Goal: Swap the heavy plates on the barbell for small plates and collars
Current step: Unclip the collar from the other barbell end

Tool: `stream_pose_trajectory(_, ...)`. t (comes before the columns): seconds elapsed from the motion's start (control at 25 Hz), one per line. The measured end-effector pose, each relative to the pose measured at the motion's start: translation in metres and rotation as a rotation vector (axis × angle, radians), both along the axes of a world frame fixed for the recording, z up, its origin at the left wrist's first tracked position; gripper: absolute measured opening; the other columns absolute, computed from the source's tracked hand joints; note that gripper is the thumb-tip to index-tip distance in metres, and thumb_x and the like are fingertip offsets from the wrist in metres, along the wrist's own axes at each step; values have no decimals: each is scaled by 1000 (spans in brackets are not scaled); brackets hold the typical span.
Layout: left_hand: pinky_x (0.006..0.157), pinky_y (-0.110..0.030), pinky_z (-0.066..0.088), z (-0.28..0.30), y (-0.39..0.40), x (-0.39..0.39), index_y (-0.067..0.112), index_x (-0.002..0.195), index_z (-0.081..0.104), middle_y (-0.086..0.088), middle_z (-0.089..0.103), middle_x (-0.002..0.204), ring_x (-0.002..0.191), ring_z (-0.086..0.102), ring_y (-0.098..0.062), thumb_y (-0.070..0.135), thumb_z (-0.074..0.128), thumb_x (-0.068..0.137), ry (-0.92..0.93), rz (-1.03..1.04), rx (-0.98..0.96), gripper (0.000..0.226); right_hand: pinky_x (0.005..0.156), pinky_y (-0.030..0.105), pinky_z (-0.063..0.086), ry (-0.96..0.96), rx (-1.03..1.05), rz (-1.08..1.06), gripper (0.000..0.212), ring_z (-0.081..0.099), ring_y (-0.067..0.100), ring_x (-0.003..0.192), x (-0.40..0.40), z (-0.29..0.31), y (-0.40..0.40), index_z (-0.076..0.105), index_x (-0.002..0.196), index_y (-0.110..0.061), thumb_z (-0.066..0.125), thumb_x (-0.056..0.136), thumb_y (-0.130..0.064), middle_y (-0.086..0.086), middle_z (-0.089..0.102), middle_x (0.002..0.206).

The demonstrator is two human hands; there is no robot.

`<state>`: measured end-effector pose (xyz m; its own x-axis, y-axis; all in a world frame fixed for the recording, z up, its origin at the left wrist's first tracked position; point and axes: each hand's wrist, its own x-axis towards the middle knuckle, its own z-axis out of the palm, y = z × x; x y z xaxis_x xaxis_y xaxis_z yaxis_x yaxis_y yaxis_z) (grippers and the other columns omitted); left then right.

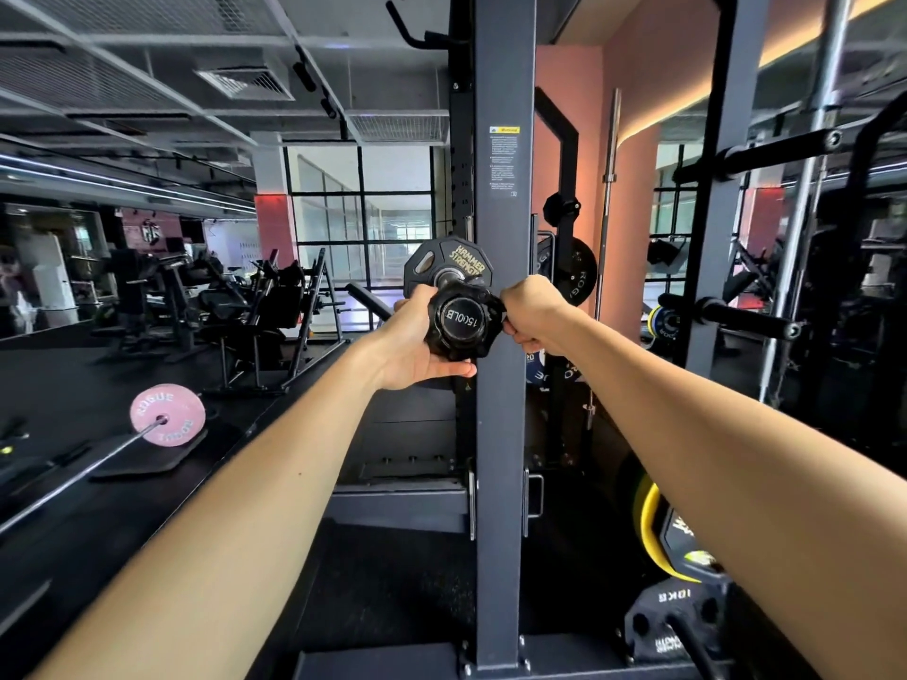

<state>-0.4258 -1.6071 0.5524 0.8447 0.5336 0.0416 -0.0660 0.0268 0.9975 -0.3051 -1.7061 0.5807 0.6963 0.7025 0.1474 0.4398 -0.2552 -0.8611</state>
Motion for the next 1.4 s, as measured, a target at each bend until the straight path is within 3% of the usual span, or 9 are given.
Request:
stream_pose_trajectory(0.16, 72, -37, 56, -1, -19, -25, 6, 100, 64, -13, 66, 88, 73, 62, -26, 46, 35, 95, 46, -80, 44, 49, 47, 23, 19, 18, 59, 19, 33, 24, 16, 48, -21, -4, -26, 36, 64, -9, 28, 94, 0, 11, 38, 59)
stream_pose_trajectory(0.32, 82, -39, 54, -14, -24, -61, 7, 103, 66, -13, 69, 99, 82, 64, -27, 51, 37, 97, 98, -131, 58, 53, 34, 11, 17, 124, -9, 109, 33, 23, 14, 39, -47, -19, -36, 35, 65, -10, 22, 94, 1, 10, 37, 59)
stream_pose_trajectory(0.56, 100, -57, 45, -30, 11, -123, 11, 135, 51, -14, 58, 134, 117, 60, -37, 28, 68, 89, -4, -65, -63, 52, 37, 12, 16, 403, 61, 263, 34, 20, 11, 35, -85, -51, 4, 36, 72, -18, 23, 103, -14, 6, 34, 59)
stream_pose_trajectory(0.64, 97, -55, 49, -33, 28, -139, 14, 128, 52, -10, 57, 134, 115, 61, -37, 15, 76, 81, 3, -30, -21, 52, 36, 14, 21, 445, 129, 301, 33, 22, 13, 45, -95, -61, 22, 38, 76, -16, 29, 106, -27, 5, 32, 61)
stream_pose_trajectory(0.76, 85, -42, 56, -41, 45, -149, 13, 91, 52, -8, 60, 106, 97, 64, -25, 0, 74, 78, 44, 97, 221, 29, 38, 21, 34, 497, 191, 342, 33, 31, 15, 48, -103, -68, 50, 42, 81, -12, 37, 104, -36, 5, 34, 62)
stream_pose_trajectory(0.92, 73, -31, 48, -58, 85, -157, 19, 80, 54, -5, 56, 93, 83, 55, -21, 5, 85, 67, 87, 301, 475, 37, 46, 27, 41, 530, 188, 323, 36, 44, 18, 50, -110, -76, 105, 51, 84, -8, 43, 101, -39, 6, 49, 64)
stream_pose_trajectory(1.16, 104, -41, 45, -76, 167, -161, 38, 133, 33, 8, 49, 128, 121, 54, -18, 2, 88, 60, 96, 390, 523, 98, 40, 24, 47, 605, 237, 246, 38, 60, 22, 64, -119, -99, 211, 56, 116, -3, 48, 100, -36, 10, 65, 90)
stream_pose_trajectory(1.28, 107, -37, 42, -87, 210, -162, 31, 142, 32, 14, 48, 129, 123, 51, -14, 7, 90, 61, 161, 428, 561, 103, 53, 33, 53, 640, 241, 258, 33, 67, 30, 87, -122, -108, 252, 59, 114, -1, 53, 98, -30, 16, 67, 111)
stream_pose_trajectory(1.4, 103, -35, 45, -104, 253, -158, 30, 133, 43, 13, 56, 124, 118, 55, -13, 8, 91, 57, 205, 441, 568, 92, 50, 31, 53, 646, 198, 245, 34, 66, 29, 91, -119, -122, 289, 59, 115, 0, 56, 97, -29, 17, 66, 115)
